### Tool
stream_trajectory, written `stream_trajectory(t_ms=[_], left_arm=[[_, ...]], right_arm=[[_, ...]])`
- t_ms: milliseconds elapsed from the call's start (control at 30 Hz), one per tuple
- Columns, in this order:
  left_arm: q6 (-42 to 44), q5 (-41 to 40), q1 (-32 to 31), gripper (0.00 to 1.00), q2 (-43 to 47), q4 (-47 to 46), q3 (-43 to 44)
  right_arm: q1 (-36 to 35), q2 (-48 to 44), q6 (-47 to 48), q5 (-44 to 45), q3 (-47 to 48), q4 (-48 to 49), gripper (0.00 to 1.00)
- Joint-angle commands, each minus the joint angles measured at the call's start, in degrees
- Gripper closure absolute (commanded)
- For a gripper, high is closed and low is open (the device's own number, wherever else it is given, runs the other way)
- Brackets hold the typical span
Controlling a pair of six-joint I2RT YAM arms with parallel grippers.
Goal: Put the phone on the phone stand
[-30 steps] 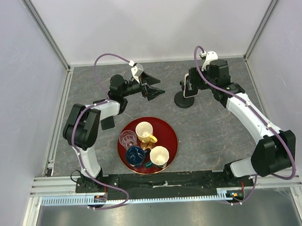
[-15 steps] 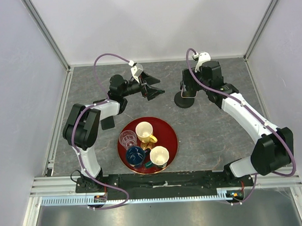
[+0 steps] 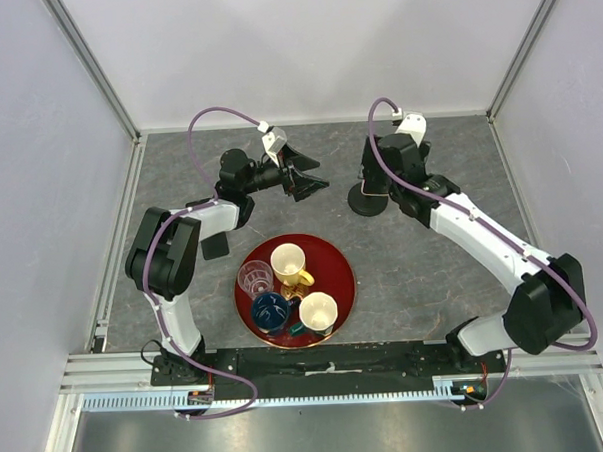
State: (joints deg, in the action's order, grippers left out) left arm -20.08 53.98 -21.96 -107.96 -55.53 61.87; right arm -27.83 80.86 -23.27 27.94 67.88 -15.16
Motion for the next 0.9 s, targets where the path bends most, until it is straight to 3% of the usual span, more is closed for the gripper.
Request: stream_trajectory(t_ms=[0, 233, 433, 867], left_arm=[[2.1, -1.0, 0.0, 0.15, 1.7, 0.4, 1.3], [2.8, -1.3, 0.0, 0.15, 2.0, 1.6, 1.4], [4.3, -2.0, 0.0, 0.16, 2.6, 3.0, 1.2], [5.2, -3.1, 0.0, 0.16, 3.3, 3.9, 0.9]], right_arm=[[-1.9, 1.6, -5.9, 9.2, 3.8, -1.9, 0.07], [-6.2, 5.6, -5.5, 18.9, 7.5, -4.4, 0.06], [-6.5, 7.2, -5.7, 20.6, 8.8, -4.9, 0.12], [-6.5, 7.9, -3.3, 21.1, 9.4, -3.1, 0.49]])
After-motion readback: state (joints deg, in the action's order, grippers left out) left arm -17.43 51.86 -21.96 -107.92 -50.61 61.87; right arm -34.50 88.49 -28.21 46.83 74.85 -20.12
